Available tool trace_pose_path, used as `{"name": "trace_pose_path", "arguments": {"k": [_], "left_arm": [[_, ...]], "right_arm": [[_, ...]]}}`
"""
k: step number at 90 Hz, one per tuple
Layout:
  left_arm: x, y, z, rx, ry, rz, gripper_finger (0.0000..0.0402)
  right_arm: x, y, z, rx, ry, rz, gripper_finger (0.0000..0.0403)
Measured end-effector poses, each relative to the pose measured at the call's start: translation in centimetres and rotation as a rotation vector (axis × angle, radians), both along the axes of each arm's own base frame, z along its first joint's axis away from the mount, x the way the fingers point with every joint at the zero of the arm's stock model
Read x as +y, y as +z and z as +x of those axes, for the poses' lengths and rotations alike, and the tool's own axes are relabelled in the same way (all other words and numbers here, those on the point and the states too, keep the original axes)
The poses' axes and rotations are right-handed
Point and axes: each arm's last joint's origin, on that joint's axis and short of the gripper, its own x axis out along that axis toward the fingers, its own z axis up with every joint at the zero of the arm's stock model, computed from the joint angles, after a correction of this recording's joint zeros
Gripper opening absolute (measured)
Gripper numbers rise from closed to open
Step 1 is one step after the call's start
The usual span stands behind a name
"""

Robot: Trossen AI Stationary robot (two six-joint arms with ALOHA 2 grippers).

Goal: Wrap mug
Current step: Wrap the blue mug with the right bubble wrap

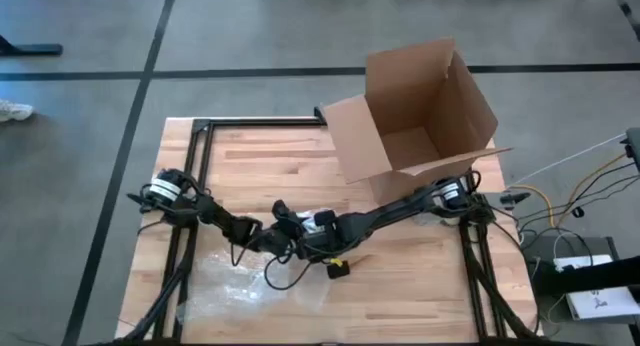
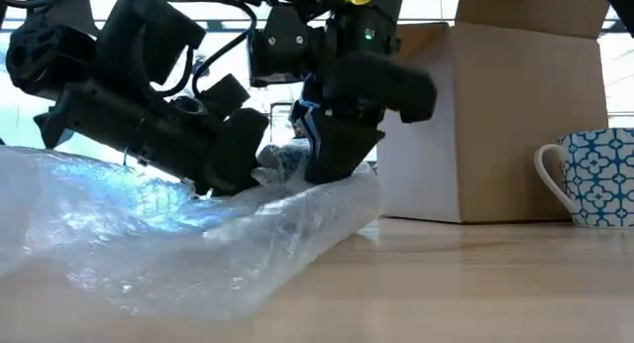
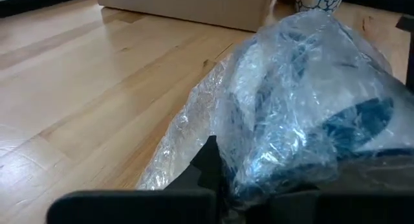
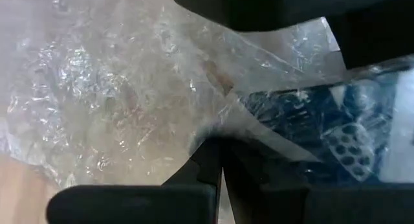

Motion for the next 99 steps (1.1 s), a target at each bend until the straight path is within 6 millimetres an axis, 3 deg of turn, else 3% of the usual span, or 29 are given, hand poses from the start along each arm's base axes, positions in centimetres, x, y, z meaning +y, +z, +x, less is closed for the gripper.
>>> {"name": "trace_pose_path", "arguments": {"k": [12, 55, 81, 99], "left_arm": [[0.0, 0.0, 0.0, -0.002, 0.002, -0.003, 0.0008], [0.0, 0.0, 0.0, -0.013, 0.009, -0.031, 0.0008], [0.0, 0.0, 0.0, -0.035, 0.045, -0.050, 0.0008], [0.5, -0.1, -0.2, -0.089, 0.163, -0.084, 0.0008]], "right_arm": [[0.0, -0.1, 0.0, 0.004, -0.016, 0.002, 0.0000], [-0.3, 4.4, -1.2, -0.034, -0.055, 0.018, 0.0000], [-0.6, 8.0, -3.1, -0.024, -0.104, -0.030, 0.0000], [0.5, 8.1, -4.6, 0.060, -0.141, -0.079, 0.0000]]}}
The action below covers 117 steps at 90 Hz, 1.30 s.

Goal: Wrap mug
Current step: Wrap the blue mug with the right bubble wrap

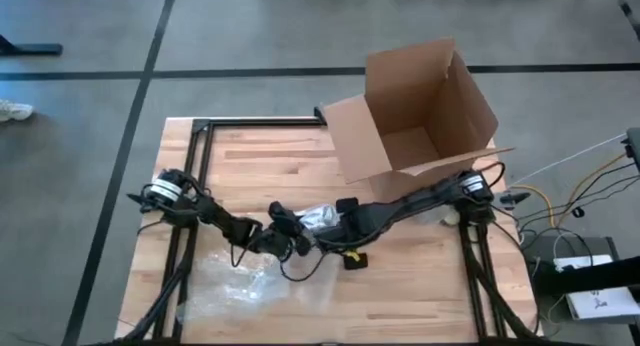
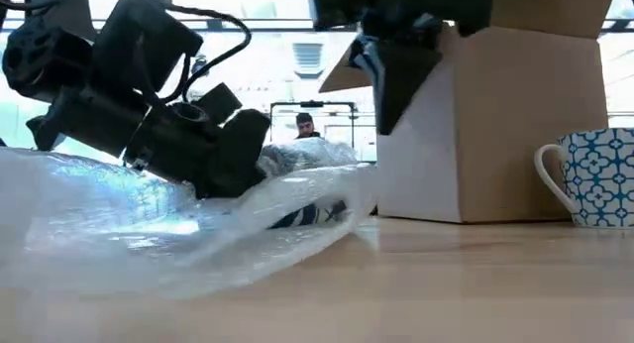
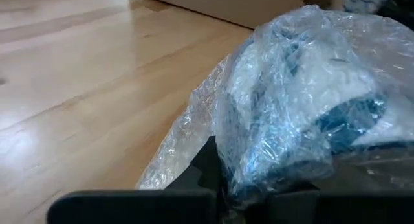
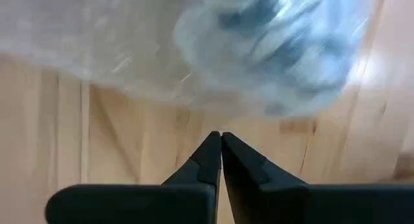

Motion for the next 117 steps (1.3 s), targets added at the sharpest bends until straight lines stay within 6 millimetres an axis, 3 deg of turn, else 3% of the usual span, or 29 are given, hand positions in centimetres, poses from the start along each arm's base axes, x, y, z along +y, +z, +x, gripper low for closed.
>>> {"name": "trace_pose_path", "arguments": {"k": [9, 23, 41, 65, 76, 89, 117], "left_arm": [[0.4, 0.0, 0.1, -0.025, 0.048, -0.023, 0.0008], [1.5, -0.2, 0.2, -0.062, 0.126, -0.092, 0.0008], [3.5, -0.2, 0.5, -0.088, 0.215, -0.122, 0.0007], [3.8, -0.1, 0.5, -0.133, 0.250, -0.173, 0.0007], [3.6, -0.1, 0.5, -0.137, 0.246, -0.178, 0.0014], [3.5, -0.1, 0.5, -0.108, 0.212, -0.167, 0.0049], [2.9, 0.3, 0.8, 0.056, -0.071, -0.122, 0.0111]], "right_arm": [[1.3, -1.0, -0.9, 0.030, 0.012, -0.009, 0.0000], [3.4, -4.2, -2.7, 0.040, 0.015, -0.036, 0.0000], [5.2, -8.0, -2.6, -0.219, 0.047, 0.018, 0.0000], [3.3, -9.5, -0.9, -0.521, 0.016, -0.130, 0.0000], [1.8, -10.0, -0.5, -0.532, -0.001, -0.147, 0.0000], [0.7, -10.1, -0.1, -0.538, -0.032, -0.157, 0.0000], [-0.2, -10.2, 0.3, -0.583, -0.035, -0.158, 0.0000]]}}
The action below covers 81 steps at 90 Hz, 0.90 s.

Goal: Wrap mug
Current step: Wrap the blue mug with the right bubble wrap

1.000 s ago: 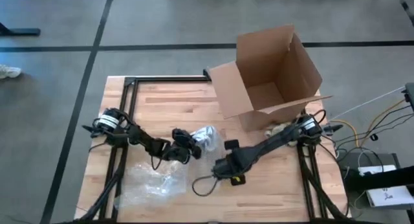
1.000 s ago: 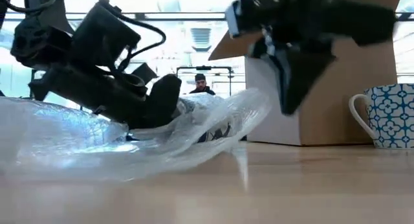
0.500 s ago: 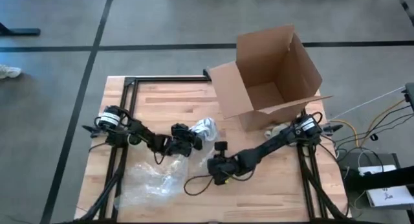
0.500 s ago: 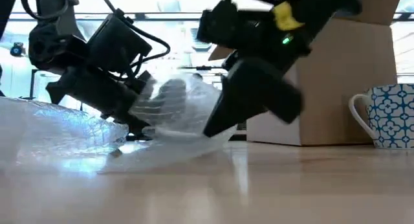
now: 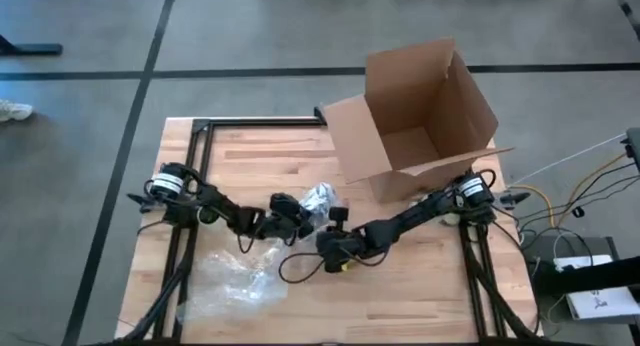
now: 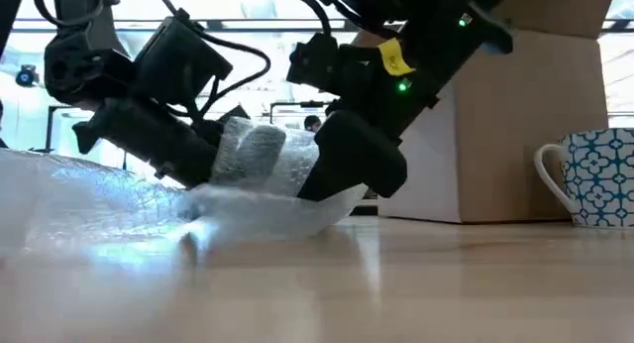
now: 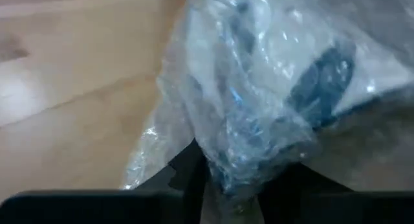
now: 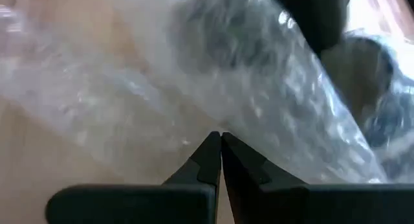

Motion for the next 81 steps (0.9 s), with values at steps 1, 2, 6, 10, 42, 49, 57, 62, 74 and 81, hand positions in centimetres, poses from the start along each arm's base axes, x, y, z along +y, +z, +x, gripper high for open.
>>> {"name": "trace_pose_path", "arguments": {"k": [1, 2, 6, 10, 42, 49, 57, 62, 74, 81], "left_arm": [[0.0, 0.1, 0.0, 0.005, -0.013, 0.002, 0.0112], [0.0, 0.1, 0.0, 0.011, -0.026, 0.005, 0.0114], [-0.2, 0.4, 0.0, 0.036, -0.088, 0.014, 0.0120], [-0.3, 0.7, -0.1, 0.061, -0.155, 0.021, 0.0126], [-0.9, 3.5, -2.0, 0.239, -0.506, -0.018, 0.0152], [-1.0, 4.3, -2.3, 0.233, -0.557, -0.013, 0.0152], [-1.0, 4.9, -2.5, 0.227, -0.603, 0.004, 0.0149], [-1.0, 5.2, -2.6, 0.222, -0.620, 0.015, 0.0146], [-0.9, 5.9, -3.0, 0.227, -0.630, 0.027, 0.0139], [-0.9, 6.3, -3.2, 0.229, -0.646, 0.018, 0.0134]], "right_arm": [[0.0, 0.0, 0.0, 0.001, 0.000, 0.000, 0.0000], [0.0, 0.0, 0.0, 0.001, 0.001, -0.001, 0.0000], [0.0, 0.0, 0.0, 0.001, 0.001, -0.001, 0.0000], [0.0, 0.0, 0.0, 0.000, 0.001, 0.000, 0.0000], [-0.1, 0.0, -0.1, -0.027, -0.064, 0.023, 0.0000], [-0.1, 0.0, 0.0, -0.038, -0.088, 0.025, 0.0000], [-0.1, 0.0, -0.1, -0.047, -0.108, 0.030, 0.0000], [-0.1, 0.0, -0.1, -0.052, -0.115, 0.032, 0.0000], [-0.1, 0.1, 0.0, -0.067, -0.125, 0.043, 0.0000], [-0.1, 0.1, 0.1, -0.078, -0.124, 0.048, 0.0000]]}}
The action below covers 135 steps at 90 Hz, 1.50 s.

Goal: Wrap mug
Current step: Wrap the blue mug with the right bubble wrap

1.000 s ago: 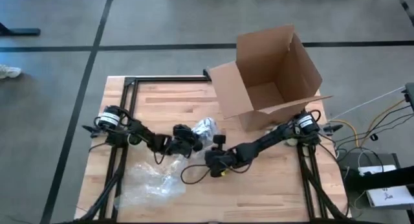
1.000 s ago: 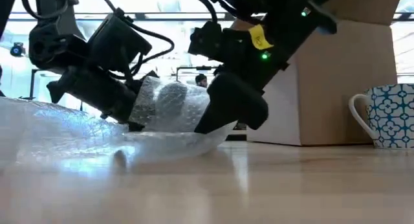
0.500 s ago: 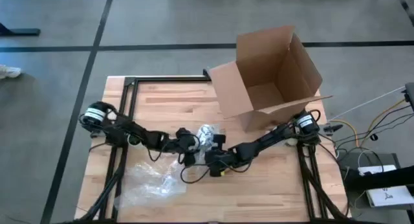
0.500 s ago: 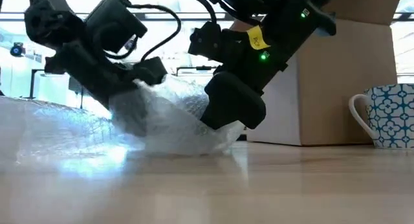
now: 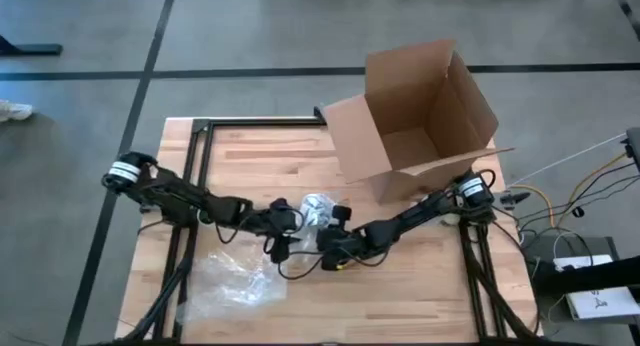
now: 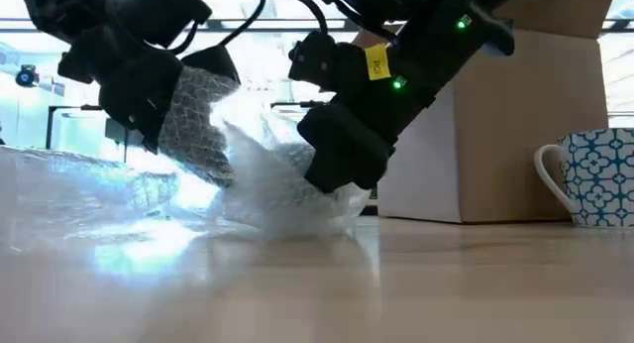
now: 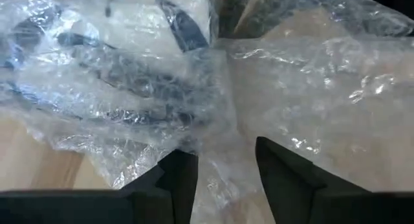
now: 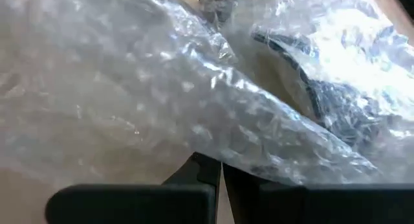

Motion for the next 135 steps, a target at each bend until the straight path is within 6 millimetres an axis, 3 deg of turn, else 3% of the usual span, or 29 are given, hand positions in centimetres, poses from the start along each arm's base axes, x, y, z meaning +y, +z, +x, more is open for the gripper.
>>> {"name": "trace_pose_path", "arguments": {"k": [33, 51, 63, 71, 83, 92, 114, 135], "left_arm": [[0.0, 3.2, -2.6, 0.036, -0.087, -0.130, 0.0111], [2.2, 6.0, -4.8, -0.065, 0.248, 0.244, 0.0090], [4.7, 6.4, -4.2, -0.102, 0.356, 0.367, 0.0072], [6.8, 5.5, -2.9, -0.128, 0.316, 0.329, 0.0060], [10.1, 2.8, -0.7, -0.153, 0.222, 0.240, 0.0045], [11.4, 0.4, 1.0, -0.179, 0.162, 0.205, 0.0037], [10.8, -4.4, 3.2, -0.063, 0.083, 0.072, 0.0026], [9.1, -5.4, 3.7, -0.043, 0.085, 0.034, 0.0022]], "right_arm": [[-0.1, 0.0, 0.0, -0.006, -0.009, 0.007, 0.0000], [-0.1, 0.0, 0.0, -0.004, -0.011, 0.007, 0.0000], [-0.1, 0.0, 0.1, -0.011, 0.004, -0.002, 0.0000], [-0.1, 0.1, 0.2, -0.018, 0.006, -0.003, 0.0000], [-0.3, 0.1, 0.2, -0.013, 0.014, -0.009, 0.0000], [-0.4, 0.1, 0.3, -0.014, 0.010, -0.007, 0.0000], [-1.2, 0.3, 0.7, -0.017, -0.006, -0.001, 0.0000], [-2.3, 1.9, 2.1, -0.020, 0.005, 0.025, 0.0001]]}}
